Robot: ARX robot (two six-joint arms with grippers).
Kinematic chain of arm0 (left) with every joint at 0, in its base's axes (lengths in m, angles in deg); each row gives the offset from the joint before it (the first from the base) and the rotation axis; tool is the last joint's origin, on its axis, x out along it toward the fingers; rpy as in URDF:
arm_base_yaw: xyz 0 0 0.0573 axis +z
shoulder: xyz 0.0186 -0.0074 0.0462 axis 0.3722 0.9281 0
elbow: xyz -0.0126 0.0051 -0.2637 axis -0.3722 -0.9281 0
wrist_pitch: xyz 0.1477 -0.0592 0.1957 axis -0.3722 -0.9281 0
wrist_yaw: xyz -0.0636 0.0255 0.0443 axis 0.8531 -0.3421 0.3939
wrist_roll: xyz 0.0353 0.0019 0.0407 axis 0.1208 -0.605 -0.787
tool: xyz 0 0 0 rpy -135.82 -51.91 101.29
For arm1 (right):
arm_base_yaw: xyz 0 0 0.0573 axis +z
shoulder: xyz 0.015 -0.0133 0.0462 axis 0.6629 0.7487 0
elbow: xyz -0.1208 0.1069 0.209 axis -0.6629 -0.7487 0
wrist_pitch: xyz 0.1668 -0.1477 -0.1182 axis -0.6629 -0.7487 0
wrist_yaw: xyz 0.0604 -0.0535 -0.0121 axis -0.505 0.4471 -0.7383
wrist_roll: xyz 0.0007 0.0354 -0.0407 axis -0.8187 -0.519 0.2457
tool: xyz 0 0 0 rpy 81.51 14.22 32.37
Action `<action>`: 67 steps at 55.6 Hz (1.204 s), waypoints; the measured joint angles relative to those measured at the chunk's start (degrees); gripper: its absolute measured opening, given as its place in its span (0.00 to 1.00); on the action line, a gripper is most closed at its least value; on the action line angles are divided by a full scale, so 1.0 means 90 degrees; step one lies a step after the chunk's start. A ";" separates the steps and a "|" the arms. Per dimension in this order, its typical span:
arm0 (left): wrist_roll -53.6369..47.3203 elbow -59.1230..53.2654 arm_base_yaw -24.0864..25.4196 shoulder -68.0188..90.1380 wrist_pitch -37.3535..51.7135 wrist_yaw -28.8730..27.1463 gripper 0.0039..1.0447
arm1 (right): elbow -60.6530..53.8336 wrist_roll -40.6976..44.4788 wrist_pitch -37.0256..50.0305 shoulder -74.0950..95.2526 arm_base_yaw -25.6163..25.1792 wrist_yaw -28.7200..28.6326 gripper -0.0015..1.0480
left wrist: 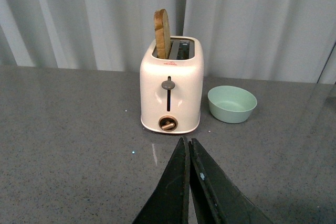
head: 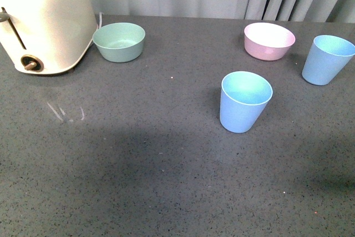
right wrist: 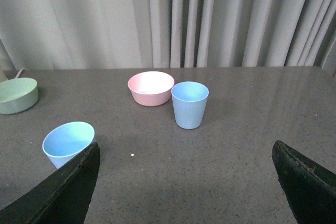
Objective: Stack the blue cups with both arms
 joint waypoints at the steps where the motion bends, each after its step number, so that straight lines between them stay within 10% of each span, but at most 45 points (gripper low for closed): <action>1: 0.0000 0.0000 0.0000 -0.0058 -0.0056 0.0000 0.01 | 0.0000 0.0000 0.0000 0.0000 0.0000 0.0000 0.91; 38: 0.0005 0.0000 0.0000 -0.1537 -0.1598 0.0002 0.02 | 0.0063 -0.0058 -0.0226 0.0117 0.0051 0.0214 0.91; 44: 0.0000 0.0000 0.0000 -0.1537 -0.1600 0.0005 0.22 | 0.0743 -0.0384 -0.1528 0.1722 -0.0100 0.0673 0.91; 67: -0.0002 0.0000 0.0000 -0.1537 -0.1603 0.0005 0.93 | 0.3507 0.1311 0.1103 0.8478 -0.0459 -0.0012 0.91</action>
